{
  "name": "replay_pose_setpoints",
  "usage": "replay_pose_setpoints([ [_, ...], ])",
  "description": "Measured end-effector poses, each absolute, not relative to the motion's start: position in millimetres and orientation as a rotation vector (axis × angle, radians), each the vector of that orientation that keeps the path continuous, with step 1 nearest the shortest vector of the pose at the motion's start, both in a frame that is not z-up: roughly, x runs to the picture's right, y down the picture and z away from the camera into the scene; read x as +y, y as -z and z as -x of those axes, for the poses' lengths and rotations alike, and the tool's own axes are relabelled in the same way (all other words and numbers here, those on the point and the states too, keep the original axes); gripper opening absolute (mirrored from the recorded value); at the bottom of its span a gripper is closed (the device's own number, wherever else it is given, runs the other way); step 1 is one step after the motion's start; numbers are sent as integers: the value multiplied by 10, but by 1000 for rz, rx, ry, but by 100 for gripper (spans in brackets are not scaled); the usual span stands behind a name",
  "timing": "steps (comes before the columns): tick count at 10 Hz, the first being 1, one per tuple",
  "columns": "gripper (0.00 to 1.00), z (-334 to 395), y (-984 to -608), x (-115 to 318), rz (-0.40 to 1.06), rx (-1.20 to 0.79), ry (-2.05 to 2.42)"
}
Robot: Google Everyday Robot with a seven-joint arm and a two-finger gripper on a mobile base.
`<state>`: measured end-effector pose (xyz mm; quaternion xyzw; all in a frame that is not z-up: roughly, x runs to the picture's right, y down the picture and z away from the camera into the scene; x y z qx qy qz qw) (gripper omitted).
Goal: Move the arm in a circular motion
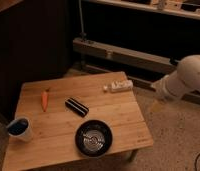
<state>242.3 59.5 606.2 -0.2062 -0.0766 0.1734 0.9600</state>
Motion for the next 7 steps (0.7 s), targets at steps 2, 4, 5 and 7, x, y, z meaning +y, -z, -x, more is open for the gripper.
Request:
replay_pose_setpoints([
  [2, 80, -2298, -5816, 849, 412, -189, -254],
  [4, 80, -1945, -5609, 1003, 401, -225, -154],
  [5, 80, -1701, -5518, 1041, 394, -243, -105],
  [7, 80, -1070, -5372, 1040, 375, -282, -1],
])
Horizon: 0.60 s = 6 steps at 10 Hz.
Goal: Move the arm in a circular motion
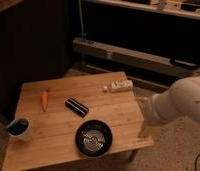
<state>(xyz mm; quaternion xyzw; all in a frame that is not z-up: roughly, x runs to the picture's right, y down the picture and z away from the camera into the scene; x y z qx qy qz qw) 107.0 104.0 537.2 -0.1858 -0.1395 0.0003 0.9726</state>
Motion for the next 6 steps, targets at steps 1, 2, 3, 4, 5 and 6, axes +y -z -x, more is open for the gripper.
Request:
replay_pose_setpoints([
  [1, 80, -770, -5317, 1016, 367, -299, 45],
  [2, 80, -535, -5273, 990, 361, -314, 78],
  [3, 80, -255, -5242, 930, 354, -332, 116],
  [4, 80, 55, -5225, 837, 346, -351, 161],
  [5, 80, 291, -5226, 751, 340, -363, 194],
  [6, 80, 484, -5234, 669, 338, -373, 217],
])
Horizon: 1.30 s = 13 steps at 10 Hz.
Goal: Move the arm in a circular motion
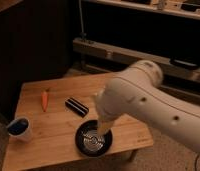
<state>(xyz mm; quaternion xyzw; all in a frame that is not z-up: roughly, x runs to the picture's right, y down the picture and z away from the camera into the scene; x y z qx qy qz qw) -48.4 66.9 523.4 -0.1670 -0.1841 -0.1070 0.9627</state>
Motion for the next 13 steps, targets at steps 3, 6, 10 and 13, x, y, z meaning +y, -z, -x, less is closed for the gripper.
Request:
replay_pose_setpoints([
  [3, 80, 1084, -5342, 210, 328, -390, 279],
  [6, 80, 1440, -5666, -435, 329, -367, 269],
  [10, 80, 1228, -6273, -1020, 359, -284, 136],
  [13, 80, 629, -6578, -1099, 386, -205, -2],
])
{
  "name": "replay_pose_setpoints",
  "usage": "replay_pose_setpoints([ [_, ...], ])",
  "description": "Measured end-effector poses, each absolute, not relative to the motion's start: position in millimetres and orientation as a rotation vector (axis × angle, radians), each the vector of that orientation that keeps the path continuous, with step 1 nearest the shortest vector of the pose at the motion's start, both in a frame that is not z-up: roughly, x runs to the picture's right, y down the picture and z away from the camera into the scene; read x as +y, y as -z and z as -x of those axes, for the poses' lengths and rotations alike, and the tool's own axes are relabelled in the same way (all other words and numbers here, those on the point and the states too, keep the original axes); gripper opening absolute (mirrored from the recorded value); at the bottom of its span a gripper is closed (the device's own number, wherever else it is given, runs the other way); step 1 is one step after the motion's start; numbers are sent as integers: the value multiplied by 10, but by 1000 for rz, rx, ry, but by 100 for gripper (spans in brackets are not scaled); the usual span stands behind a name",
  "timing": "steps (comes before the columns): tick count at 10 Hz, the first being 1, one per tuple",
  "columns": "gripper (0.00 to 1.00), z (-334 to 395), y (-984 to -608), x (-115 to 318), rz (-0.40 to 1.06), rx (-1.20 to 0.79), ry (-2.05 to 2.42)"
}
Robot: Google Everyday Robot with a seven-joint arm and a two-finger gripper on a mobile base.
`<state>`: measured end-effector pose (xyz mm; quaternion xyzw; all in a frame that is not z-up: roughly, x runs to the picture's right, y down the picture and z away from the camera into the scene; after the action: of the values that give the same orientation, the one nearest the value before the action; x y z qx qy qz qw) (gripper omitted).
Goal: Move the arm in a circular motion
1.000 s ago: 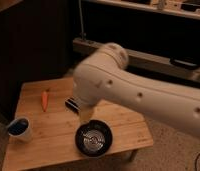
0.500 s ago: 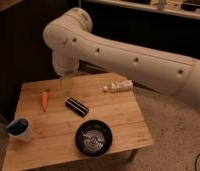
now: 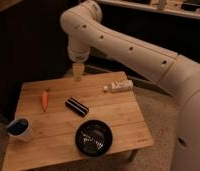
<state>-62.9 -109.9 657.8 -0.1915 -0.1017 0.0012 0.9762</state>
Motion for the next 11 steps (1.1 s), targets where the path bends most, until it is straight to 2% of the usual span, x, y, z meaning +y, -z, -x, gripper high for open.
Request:
replay_pose_setpoints([
  [7, 80, -1108, -6746, -562, 457, -17, -254],
  [11, 80, -2043, -6739, -34, 468, 107, -299],
])
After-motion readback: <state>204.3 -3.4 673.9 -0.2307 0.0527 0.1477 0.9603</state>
